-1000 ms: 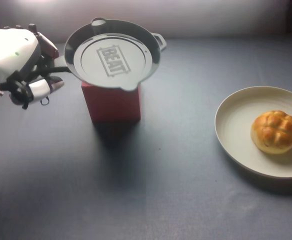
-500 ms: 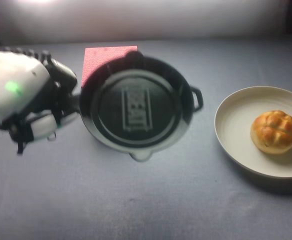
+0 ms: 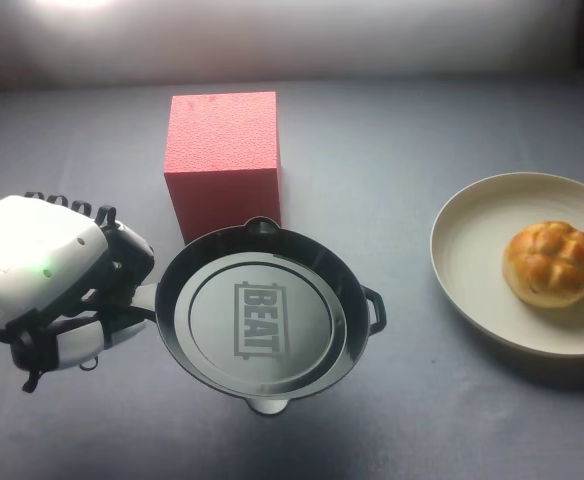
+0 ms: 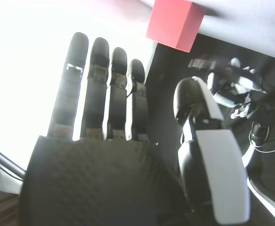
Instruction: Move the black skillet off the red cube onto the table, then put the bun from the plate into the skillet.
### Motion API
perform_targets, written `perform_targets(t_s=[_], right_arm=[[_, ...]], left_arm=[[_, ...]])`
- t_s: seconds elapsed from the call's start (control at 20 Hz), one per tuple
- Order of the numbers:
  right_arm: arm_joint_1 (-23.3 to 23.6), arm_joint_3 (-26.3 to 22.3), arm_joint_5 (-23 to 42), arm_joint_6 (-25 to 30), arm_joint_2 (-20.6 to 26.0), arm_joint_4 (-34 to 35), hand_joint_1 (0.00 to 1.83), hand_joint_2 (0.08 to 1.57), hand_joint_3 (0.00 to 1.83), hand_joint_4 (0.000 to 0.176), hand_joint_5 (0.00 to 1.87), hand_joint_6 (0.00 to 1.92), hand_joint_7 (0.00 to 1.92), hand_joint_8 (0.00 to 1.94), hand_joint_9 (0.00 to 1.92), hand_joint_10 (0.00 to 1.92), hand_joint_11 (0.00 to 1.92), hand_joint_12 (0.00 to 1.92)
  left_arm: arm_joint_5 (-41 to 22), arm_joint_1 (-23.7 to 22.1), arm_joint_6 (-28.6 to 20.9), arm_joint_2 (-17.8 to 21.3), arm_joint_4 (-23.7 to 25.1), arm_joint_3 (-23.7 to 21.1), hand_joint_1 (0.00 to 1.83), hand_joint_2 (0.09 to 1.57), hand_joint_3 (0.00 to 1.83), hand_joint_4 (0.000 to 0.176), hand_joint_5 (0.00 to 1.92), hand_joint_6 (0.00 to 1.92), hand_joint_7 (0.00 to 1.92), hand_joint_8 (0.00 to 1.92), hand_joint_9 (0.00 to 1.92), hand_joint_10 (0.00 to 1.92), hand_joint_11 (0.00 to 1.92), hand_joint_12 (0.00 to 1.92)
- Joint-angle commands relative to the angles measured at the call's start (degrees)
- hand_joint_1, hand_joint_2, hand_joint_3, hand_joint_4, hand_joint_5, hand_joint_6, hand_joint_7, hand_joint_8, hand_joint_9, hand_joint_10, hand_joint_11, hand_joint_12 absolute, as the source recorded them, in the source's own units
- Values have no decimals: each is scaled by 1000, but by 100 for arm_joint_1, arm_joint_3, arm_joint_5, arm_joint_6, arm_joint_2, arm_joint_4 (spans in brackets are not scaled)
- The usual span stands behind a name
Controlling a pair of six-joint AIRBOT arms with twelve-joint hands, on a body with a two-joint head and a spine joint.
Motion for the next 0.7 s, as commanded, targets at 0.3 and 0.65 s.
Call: perform_targets(t_s=[0.3,0.65], right_arm=[[23,32,662,39,5,80,514,1344,0,0,478,2,523,1,560,1,365,557],[23,32,652,39,5,82,489,1348,0,20,467,0,520,0,567,2,374,552]], left_arm=[[-408,-20,86,-128,-12,74,1204,1182,0,0,1179,1921,1346,1921,1537,1921,1579,1921],[-217,26,86,-125,115,20,1145,1099,0,0,790,1921,796,1921,960,1921,1054,1921]])
